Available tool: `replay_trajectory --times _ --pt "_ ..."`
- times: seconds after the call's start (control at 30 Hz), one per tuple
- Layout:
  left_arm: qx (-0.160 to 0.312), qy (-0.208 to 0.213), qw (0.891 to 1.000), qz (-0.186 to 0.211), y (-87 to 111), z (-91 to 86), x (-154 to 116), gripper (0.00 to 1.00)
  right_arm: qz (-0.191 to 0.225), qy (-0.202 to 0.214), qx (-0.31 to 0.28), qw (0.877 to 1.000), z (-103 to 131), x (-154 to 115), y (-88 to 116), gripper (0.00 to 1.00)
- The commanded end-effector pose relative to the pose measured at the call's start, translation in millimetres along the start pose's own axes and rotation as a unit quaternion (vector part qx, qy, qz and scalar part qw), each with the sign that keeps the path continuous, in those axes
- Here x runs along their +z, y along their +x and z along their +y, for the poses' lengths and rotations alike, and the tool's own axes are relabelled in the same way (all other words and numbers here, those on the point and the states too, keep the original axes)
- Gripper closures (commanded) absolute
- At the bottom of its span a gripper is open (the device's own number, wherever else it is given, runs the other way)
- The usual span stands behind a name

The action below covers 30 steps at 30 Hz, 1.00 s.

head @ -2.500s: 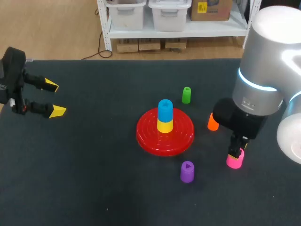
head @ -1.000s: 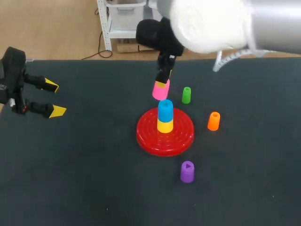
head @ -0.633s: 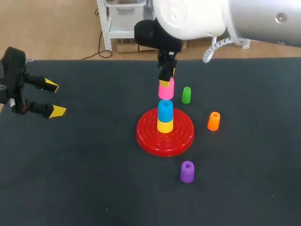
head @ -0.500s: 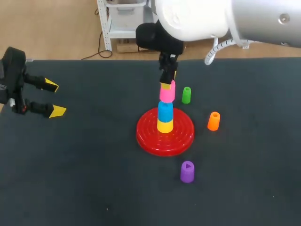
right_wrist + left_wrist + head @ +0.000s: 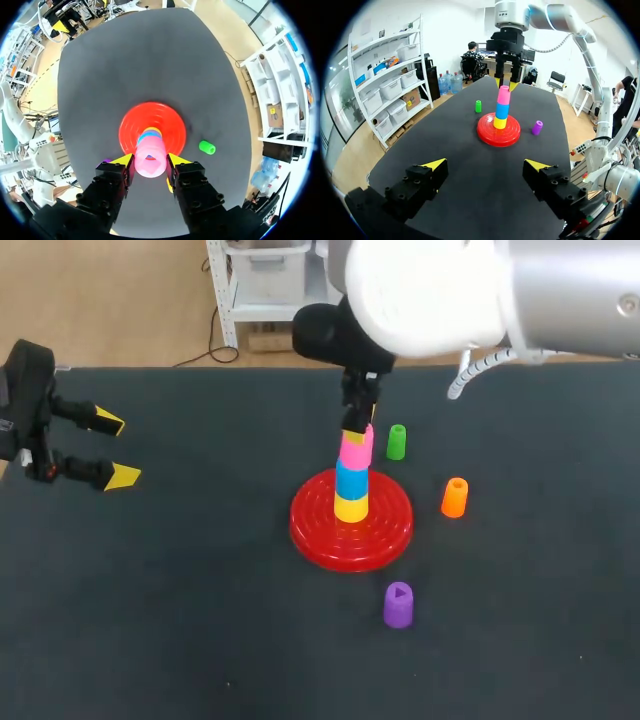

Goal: Pick up and stack the cylinders on the red base in this order: pink,purple,orange,green

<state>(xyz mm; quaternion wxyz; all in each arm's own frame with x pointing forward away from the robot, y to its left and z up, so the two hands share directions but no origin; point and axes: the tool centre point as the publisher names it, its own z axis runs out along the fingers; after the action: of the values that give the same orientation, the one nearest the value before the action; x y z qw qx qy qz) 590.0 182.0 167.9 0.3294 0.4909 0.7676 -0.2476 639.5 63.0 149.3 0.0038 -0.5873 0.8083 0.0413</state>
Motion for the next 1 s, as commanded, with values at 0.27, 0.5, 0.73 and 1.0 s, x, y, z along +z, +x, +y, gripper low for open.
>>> replay_trajectory --times 0.27,0.5,0.73,1.0 --pt "0.001 0.000 1.000 -0.003 1.8 0.5 1 0.00 0.015 0.001 -0.011 1.000 2 3 -4 1.00" --pt "0.001 0.000 1.000 -0.003 1.8 0.5 1 0.00 0.019 0.001 -0.016 1.000 4 8 -6 1.00" --pt "0.001 0.000 1.000 -0.003 1.8 0.5 1 0.00 0.033 0.015 -0.023 0.999 3 14 -6 1.00" --pt "0.001 0.000 1.000 -0.003 1.8 0.5 1 0.00 0.041 0.012 -0.018 0.999 5 22 -1 1.00"
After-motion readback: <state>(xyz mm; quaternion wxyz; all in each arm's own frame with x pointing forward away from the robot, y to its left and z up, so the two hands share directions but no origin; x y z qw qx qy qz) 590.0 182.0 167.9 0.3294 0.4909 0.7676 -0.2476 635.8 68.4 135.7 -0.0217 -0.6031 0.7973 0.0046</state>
